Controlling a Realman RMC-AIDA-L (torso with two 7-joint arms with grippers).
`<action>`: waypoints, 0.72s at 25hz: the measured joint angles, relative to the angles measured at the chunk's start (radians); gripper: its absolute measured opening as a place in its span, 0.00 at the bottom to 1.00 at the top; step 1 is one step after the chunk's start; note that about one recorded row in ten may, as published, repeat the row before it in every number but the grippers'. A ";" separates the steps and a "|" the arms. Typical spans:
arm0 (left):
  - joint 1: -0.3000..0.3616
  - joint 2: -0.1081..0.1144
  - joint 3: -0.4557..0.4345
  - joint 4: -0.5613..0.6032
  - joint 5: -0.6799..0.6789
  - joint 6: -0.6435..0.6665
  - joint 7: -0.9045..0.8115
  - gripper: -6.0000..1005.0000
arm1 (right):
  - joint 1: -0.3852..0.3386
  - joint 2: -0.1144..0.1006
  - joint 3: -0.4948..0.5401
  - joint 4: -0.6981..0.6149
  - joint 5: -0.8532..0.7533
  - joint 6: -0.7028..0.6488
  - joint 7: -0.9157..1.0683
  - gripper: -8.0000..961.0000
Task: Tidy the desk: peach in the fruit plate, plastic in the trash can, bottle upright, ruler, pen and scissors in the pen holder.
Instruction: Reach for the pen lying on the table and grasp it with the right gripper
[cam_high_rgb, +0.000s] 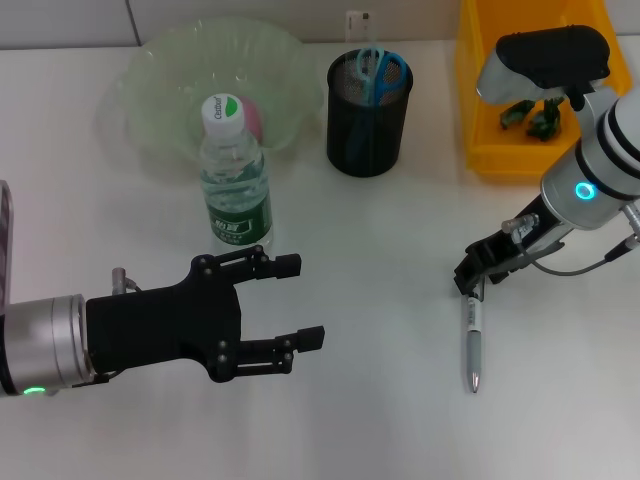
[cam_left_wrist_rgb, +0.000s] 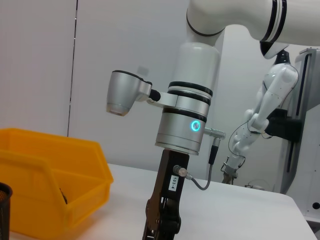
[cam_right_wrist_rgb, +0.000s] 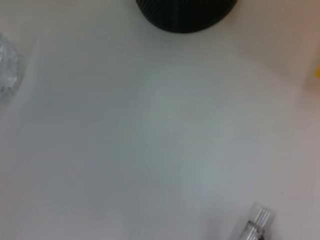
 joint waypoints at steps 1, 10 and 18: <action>0.000 0.000 0.000 0.000 0.000 0.000 0.000 0.79 | 0.002 0.000 -0.001 0.002 0.000 0.002 0.000 0.47; 0.000 0.000 -0.002 0.000 0.000 0.000 0.000 0.79 | 0.001 0.000 -0.010 -0.003 0.001 0.003 -0.002 0.45; -0.002 0.000 -0.002 -0.002 0.001 0.000 0.000 0.79 | 0.001 -0.001 -0.017 0.007 0.001 0.006 -0.002 0.28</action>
